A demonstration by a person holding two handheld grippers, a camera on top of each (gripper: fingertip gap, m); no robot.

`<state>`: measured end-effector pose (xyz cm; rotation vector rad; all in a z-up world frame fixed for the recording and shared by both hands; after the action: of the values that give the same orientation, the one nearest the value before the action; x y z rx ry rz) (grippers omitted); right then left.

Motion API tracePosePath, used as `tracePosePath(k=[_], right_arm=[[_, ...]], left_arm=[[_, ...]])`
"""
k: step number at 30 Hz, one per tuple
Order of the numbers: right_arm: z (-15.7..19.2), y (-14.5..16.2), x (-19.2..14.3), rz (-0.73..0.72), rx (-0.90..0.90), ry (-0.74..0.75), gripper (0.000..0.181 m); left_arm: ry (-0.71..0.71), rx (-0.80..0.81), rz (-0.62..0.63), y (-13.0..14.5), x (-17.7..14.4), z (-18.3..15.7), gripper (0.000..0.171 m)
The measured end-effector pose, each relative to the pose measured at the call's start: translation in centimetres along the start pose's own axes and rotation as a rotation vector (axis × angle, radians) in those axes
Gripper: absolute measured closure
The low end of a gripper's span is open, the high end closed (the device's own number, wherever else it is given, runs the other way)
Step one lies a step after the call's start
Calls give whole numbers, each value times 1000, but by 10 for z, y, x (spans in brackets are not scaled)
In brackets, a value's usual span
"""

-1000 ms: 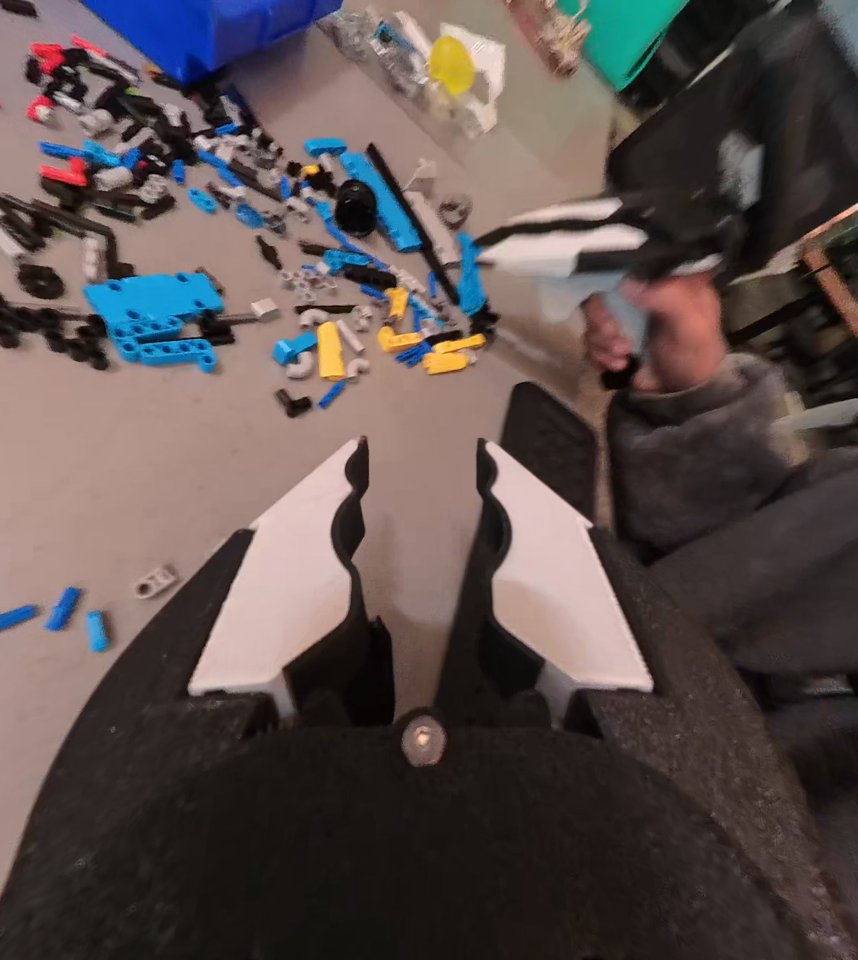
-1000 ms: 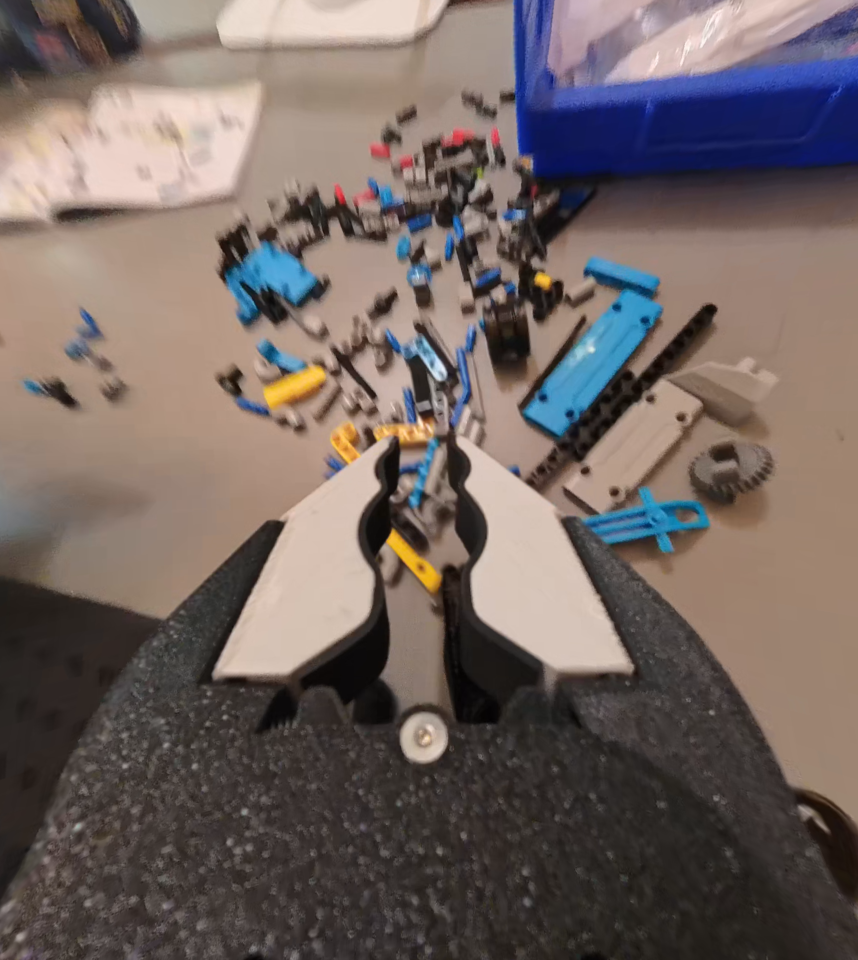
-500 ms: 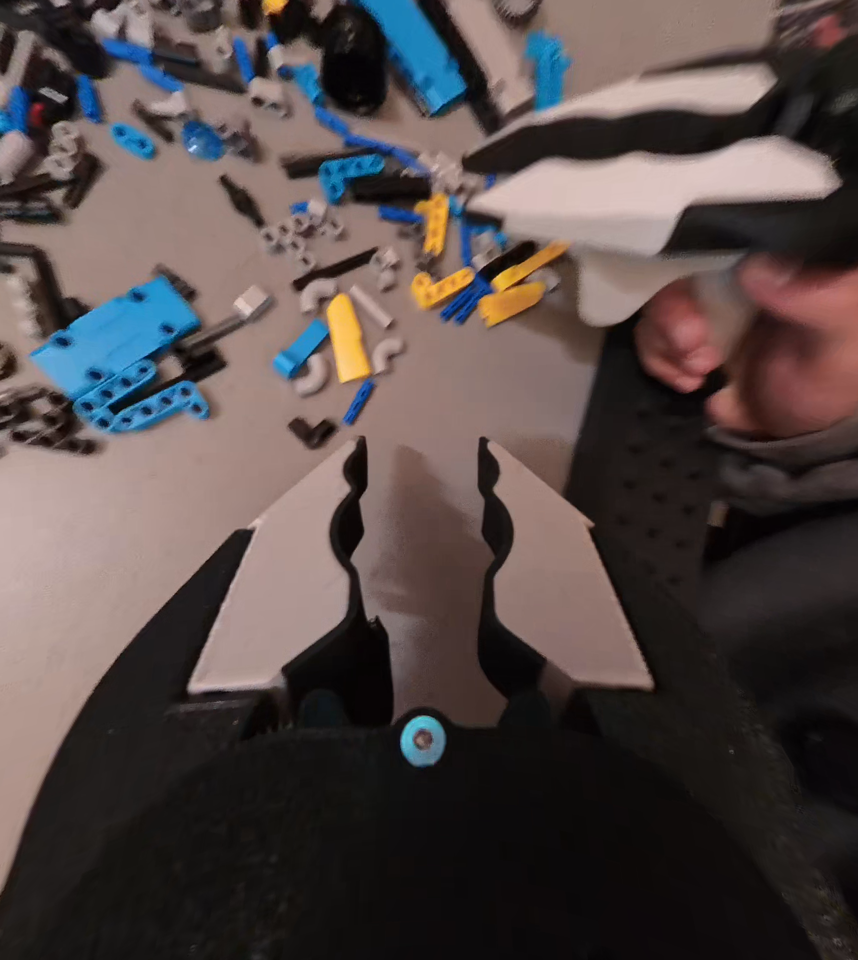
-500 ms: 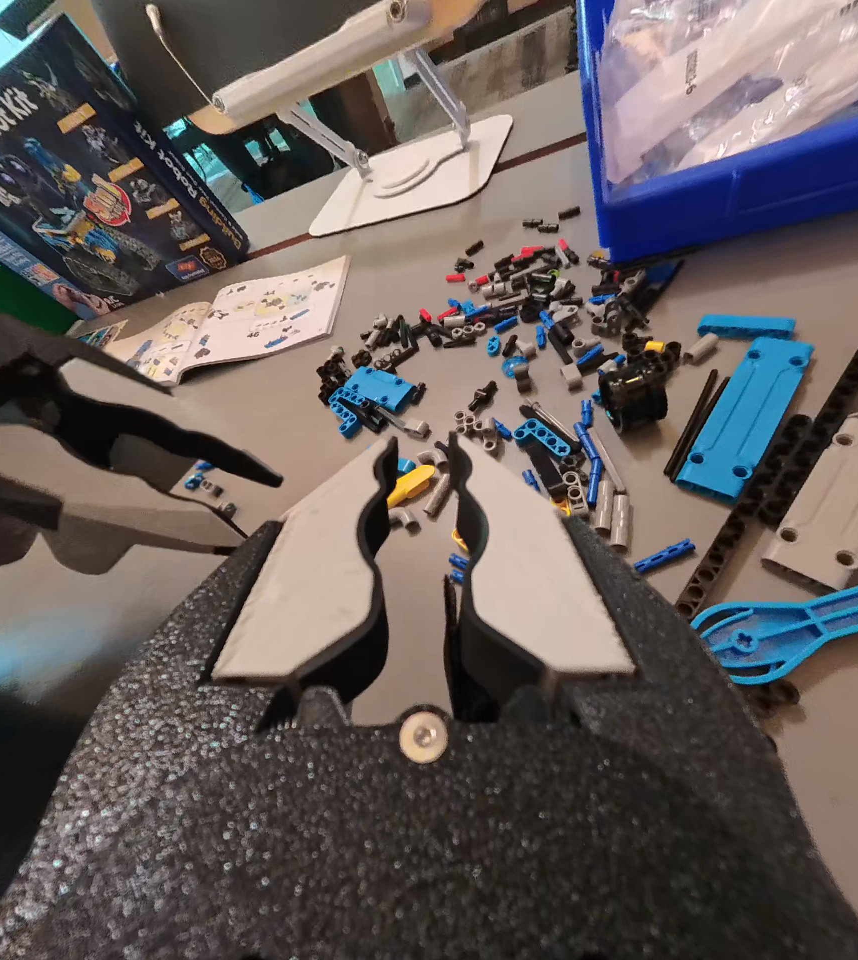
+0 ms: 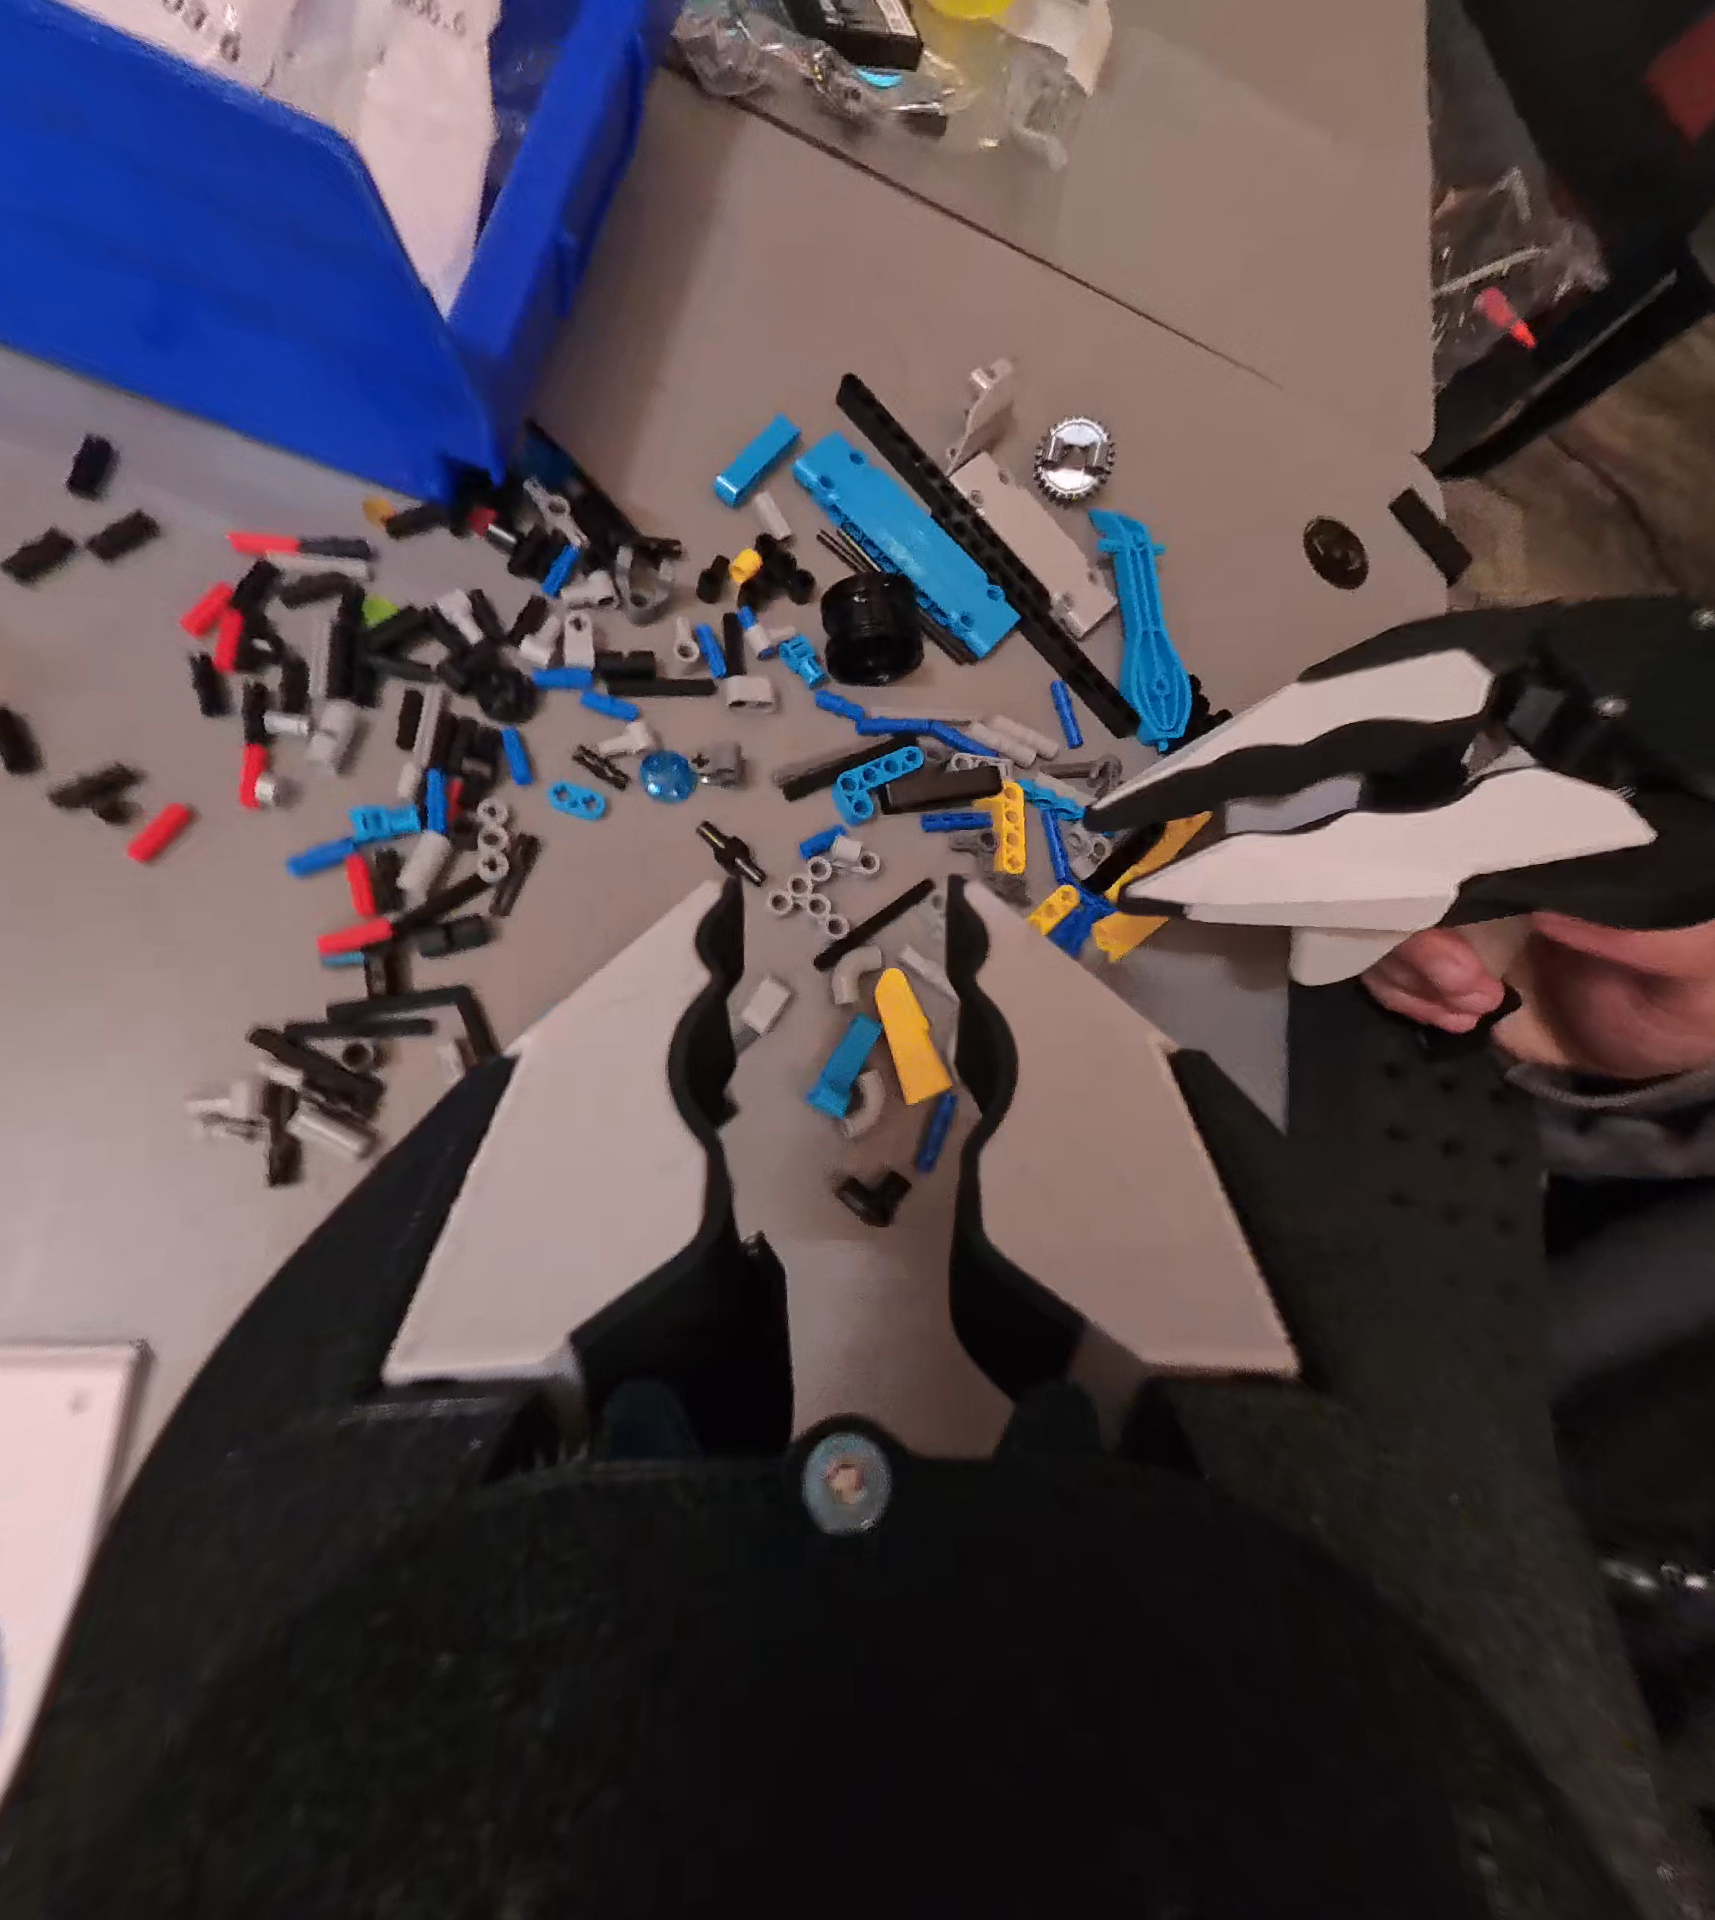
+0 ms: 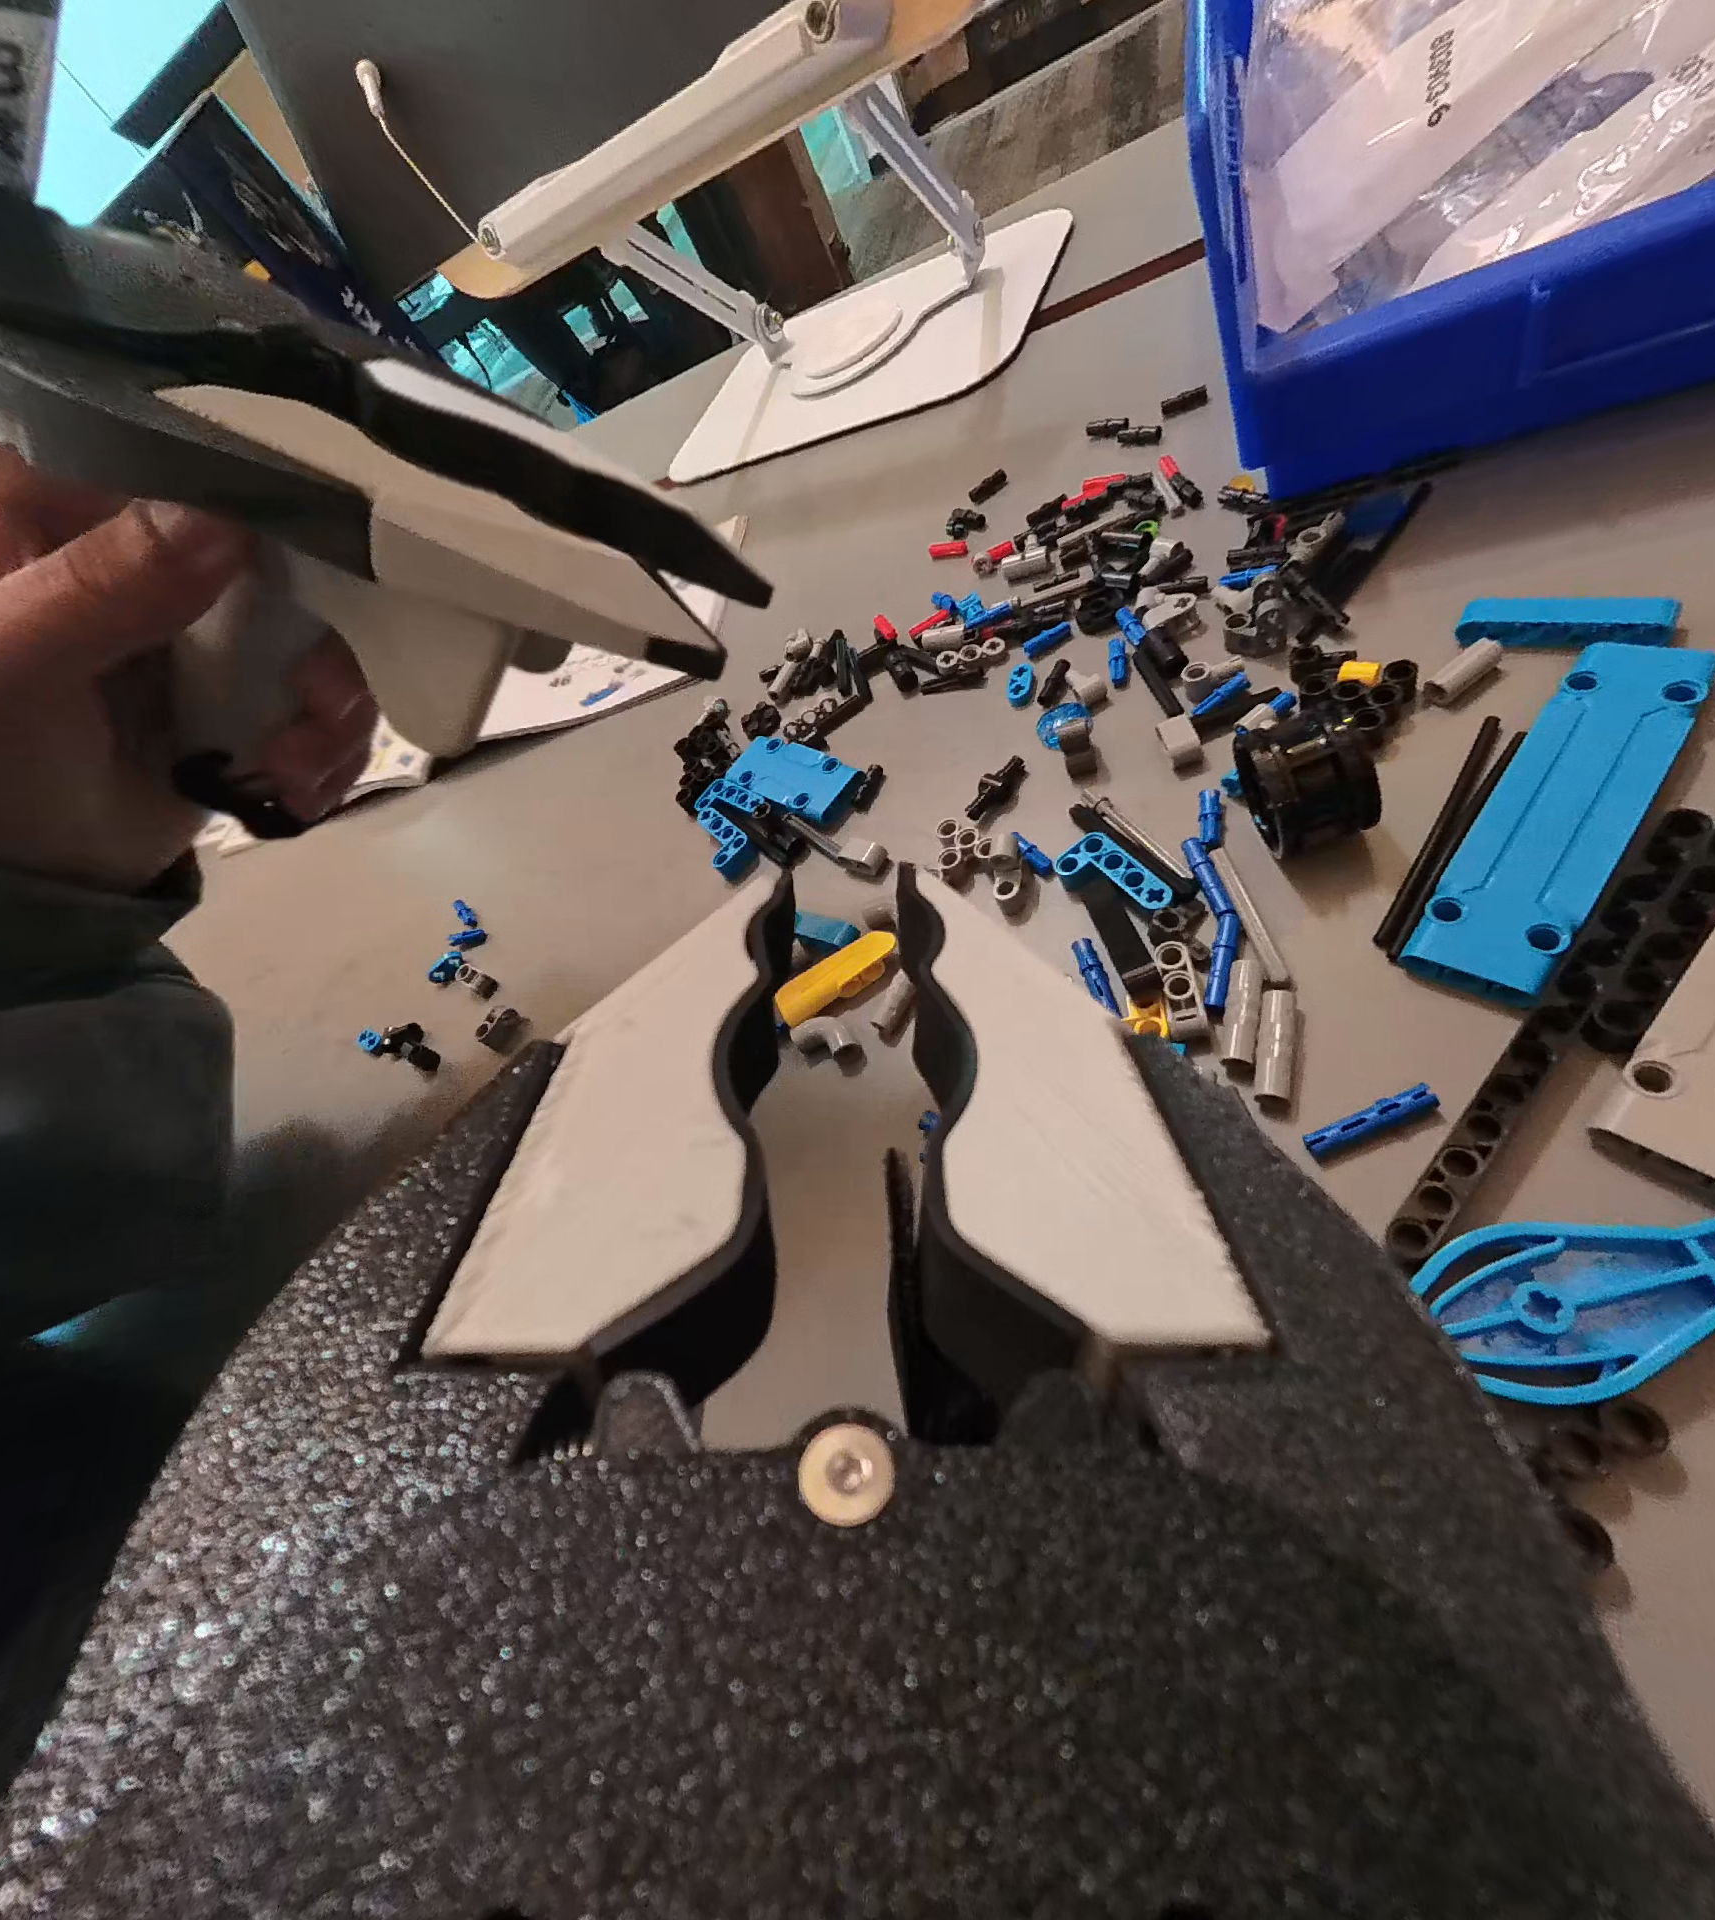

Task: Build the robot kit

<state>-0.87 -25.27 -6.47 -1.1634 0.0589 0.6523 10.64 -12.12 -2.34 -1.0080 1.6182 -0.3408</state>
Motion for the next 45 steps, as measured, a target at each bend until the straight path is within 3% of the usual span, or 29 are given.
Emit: tracePosePath(k=[4, 8, 13, 15, 16, 19, 24, 30, 34, 39, 45], right_arm=[[-1, 0, 1, 4, 12, -9, 162], [0, 0, 2, 10, 2, -9, 162], [1, 1, 3, 22, -2, -15, 162], [1, 2, 4, 30, 2, -19, 162], [1, 2, 5, 32, 2, -20, 162], [1, 2, 5, 35, 1, -26, 162], [1, 2, 6, 41, 5, -36, 162], [2, 2, 6, 46, 7, -44, 162], [2, 3, 7, 50, 7, -48, 162], [2, 3, 8, 57, 7, -51, 162], [2, 3, 8, 56, 15, -57, 162]], left_arm=[[-199, 97, 21, -6, 12, 20, 133], [-336, 69, 148, -7, 35, 56, 133], [-259, 26, 141, -26, 55, 83, 133], [-245, 47, 167, -31, 61, 89, 144], [-252, 63, 197, -31, 63, 92, 151], [-308, 121, 288, -28, 69, 97, 151], [-385, 216, 336, -25, 77, 96, 154], [-357, 230, 339, -28, 82, 91, 154], [-441, 246, 352, -35, 78, 105, 149], [-358, 223, 344, -46, 84, 110, 149], [-435, 347, 368, -52, 87, 117, 161]])
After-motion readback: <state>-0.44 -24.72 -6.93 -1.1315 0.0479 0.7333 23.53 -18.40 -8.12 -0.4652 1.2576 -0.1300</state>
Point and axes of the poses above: each gripper's, where its closed fingertips meet, x out along the fingers, y out of its underside, z = x × y across the jaws, the point moved 8 cm from there along -x, back along the fingers, and after that the axes turned 2 degrees about y, right-handed, at the moved point
